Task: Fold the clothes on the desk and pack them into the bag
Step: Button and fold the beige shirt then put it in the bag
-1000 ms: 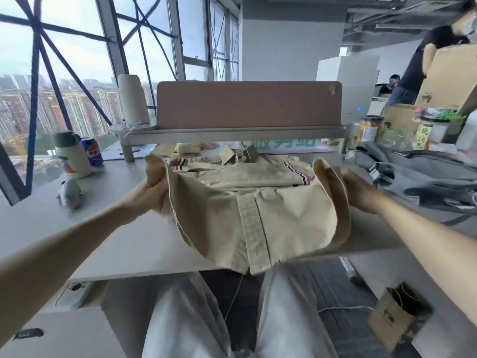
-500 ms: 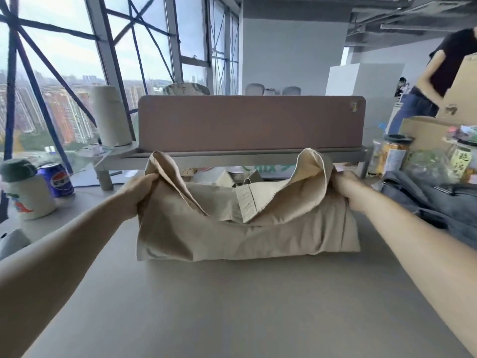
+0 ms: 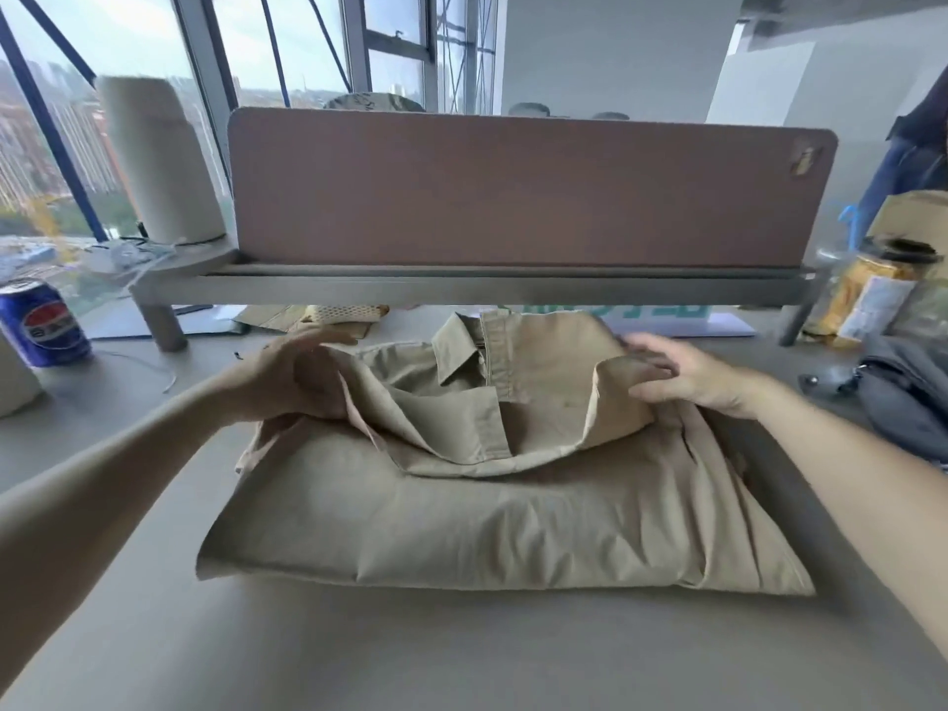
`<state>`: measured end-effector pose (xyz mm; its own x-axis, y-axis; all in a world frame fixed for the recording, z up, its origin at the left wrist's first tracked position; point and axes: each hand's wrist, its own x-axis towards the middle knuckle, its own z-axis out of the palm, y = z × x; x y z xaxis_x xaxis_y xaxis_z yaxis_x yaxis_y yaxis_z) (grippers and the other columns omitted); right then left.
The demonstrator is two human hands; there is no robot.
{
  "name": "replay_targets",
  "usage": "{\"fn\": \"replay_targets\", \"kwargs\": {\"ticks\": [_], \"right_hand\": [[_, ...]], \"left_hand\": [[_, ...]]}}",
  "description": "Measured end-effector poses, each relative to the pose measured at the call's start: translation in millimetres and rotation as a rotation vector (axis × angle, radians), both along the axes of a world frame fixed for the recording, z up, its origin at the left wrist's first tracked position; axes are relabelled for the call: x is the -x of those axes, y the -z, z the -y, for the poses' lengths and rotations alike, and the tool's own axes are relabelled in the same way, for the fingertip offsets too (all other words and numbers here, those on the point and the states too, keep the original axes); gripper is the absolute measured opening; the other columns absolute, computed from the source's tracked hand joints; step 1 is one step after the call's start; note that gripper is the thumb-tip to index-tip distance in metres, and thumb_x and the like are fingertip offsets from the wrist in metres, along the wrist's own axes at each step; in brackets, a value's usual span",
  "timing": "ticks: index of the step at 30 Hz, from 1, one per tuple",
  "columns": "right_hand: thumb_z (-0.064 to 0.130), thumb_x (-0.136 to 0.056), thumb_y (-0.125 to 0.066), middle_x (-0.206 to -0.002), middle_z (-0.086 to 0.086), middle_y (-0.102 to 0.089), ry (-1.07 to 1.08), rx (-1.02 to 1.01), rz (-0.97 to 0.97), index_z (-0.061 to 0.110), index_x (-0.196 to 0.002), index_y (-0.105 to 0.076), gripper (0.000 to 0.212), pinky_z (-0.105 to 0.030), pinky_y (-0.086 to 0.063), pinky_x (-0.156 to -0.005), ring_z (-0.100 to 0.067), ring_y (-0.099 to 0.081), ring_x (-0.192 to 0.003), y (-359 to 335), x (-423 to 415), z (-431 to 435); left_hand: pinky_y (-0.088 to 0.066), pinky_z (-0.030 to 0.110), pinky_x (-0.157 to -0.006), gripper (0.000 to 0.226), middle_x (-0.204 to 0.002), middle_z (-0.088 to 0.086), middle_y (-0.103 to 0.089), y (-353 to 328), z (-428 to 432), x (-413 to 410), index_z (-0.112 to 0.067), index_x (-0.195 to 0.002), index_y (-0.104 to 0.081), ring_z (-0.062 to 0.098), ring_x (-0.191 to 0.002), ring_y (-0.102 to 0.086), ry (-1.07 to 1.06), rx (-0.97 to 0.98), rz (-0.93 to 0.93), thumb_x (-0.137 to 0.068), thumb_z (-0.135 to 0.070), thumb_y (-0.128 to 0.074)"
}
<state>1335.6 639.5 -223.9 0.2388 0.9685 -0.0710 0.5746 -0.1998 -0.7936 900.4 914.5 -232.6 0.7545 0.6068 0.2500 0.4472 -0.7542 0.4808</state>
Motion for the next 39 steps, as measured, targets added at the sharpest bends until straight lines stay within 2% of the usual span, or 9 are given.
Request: {"fn": "replay_targets", "kwargs": {"ticks": [2, 4, 11, 15, 19, 23, 27, 31, 39], "right_hand": [[0.074, -0.059, -0.075, -0.095, 0.011, -0.067, 0.021, -0.006, 0.137, 0.037, -0.09, -0.068, 0.049, -0.029, -0.042, -0.085, -0.002, -0.056, -0.089, 1.1, -2.5, -12.9], [0.078, -0.063, -0.066, -0.061, 0.013, -0.053, 0.118, -0.065, 0.23, 0.031, -0.064, -0.06, 0.048, -0.034, -0.034, -0.066, -0.007, -0.046, -0.063, 5.8, -9.3, -26.4], [0.038, -0.085, -0.069, -0.059, 0.0, -0.041, 0.466, -0.146, 0.401, 0.018, -0.06, -0.037, 0.045, -0.034, -0.023, -0.054, -0.021, -0.042, -0.06, 13.8, -27.1, -54.3], [0.048, -0.079, -0.069, -0.082, -0.001, -0.064, 0.511, 0.028, 0.535, 0.019, -0.071, -0.051, 0.036, -0.035, -0.044, -0.066, -0.027, -0.059, -0.079, 33.9, -29.9, -50.0], [0.047, -0.085, -0.06, -0.105, -0.002, -0.06, 0.5, 0.11, 0.724, 0.024, -0.094, -0.056, 0.025, -0.039, -0.045, -0.079, -0.029, -0.055, -0.097, 26.2, -17.1, -51.2], [0.044, -0.096, -0.046, -0.143, -0.008, -0.039, 0.388, 0.014, 0.966, 0.027, -0.14, -0.041, 0.047, -0.049, -0.036, -0.1, -0.033, -0.039, -0.129, 7.5, 29.2, -66.3], [0.05, -0.098, -0.036, -0.158, -0.002, -0.026, 0.187, -0.015, 0.915, 0.036, -0.145, -0.036, 0.049, -0.052, -0.022, -0.113, -0.026, -0.024, -0.143, 14.0, 97.2, -93.2], [0.064, -0.096, -0.022, -0.165, 0.003, -0.013, 0.195, 0.211, 0.831, 0.043, -0.154, -0.013, 0.062, -0.047, -0.012, -0.118, -0.024, -0.015, -0.149, 64.8, 98.0, -81.2], [0.066, -0.095, -0.023, -0.164, 0.003, -0.017, 0.271, 0.245, 0.86, 0.038, -0.155, -0.021, 0.066, -0.04, -0.009, -0.12, -0.019, -0.015, -0.15, 72.7, 54.9, -59.1]], "left_hand": [[-0.046, 0.02, -0.068, 0.019, -0.077, -0.028, -0.065, -3.4, 7.3, -15.0, -0.051, -0.079, -0.069, -0.005, -0.073, -0.06, -0.02, -0.037, -0.043, -0.063, -0.06, -0.066], [-0.037, 0.028, -0.055, 0.021, -0.051, -0.015, -0.051, 4.4, -5.2, -25.8, -0.044, -0.059, -0.064, 0.007, -0.054, -0.045, -0.133, -0.018, 0.084, -0.076, -0.056, -0.064], [-0.037, 0.036, -0.068, 0.038, -0.08, 0.02, -0.067, -6.0, -36.9, -50.6, -0.004, -0.082, -0.072, 0.033, -0.081, -0.058, -0.576, -0.035, 0.23, -0.096, -0.038, -0.063], [-0.042, 0.04, -0.072, 0.034, -0.092, 0.021, -0.07, 1.5, -46.6, -51.4, -0.008, -0.086, -0.071, 0.043, -0.094, -0.062, -0.659, -0.171, 0.206, -0.095, -0.04, -0.062], [-0.052, 0.04, -0.077, 0.041, -0.101, 0.004, -0.07, -5.9, -10.6, -59.2, -0.024, -0.092, -0.068, 0.03, -0.09, -0.066, -0.319, -0.293, 0.152, -0.091, -0.062, -0.053], [-0.031, 0.047, -0.112, 0.072, -0.152, -0.008, -0.045, -3.2, 51.7, -92.4, -0.04, -0.14, -0.049, 0.02, -0.14, -0.041, -0.065, -0.151, -0.325, -0.088, -0.08, -0.021], [0.001, 0.065, -0.118, 0.071, -0.167, -0.014, -0.001, 22.1, 71.1, -136.9, -0.046, -0.156, -0.013, 0.021, -0.155, -0.003, -0.128, -0.064, -0.521, -0.093, -0.078, -0.02], [0.003, 0.068, -0.116, 0.08, -0.167, -0.014, -0.003, 54.3, 67.2, -128.2, -0.046, -0.155, -0.011, 0.023, -0.154, -0.002, -0.275, -0.08, -0.535, -0.085, -0.086, -0.015], [0.009, 0.058, -0.12, 0.092, -0.167, -0.015, -0.002, 59.0, 23.8, -88.8, -0.04, -0.158, -0.011, 0.013, -0.154, 0.005, -0.405, -0.092, -0.566, -0.081, -0.09, -0.011]]}}
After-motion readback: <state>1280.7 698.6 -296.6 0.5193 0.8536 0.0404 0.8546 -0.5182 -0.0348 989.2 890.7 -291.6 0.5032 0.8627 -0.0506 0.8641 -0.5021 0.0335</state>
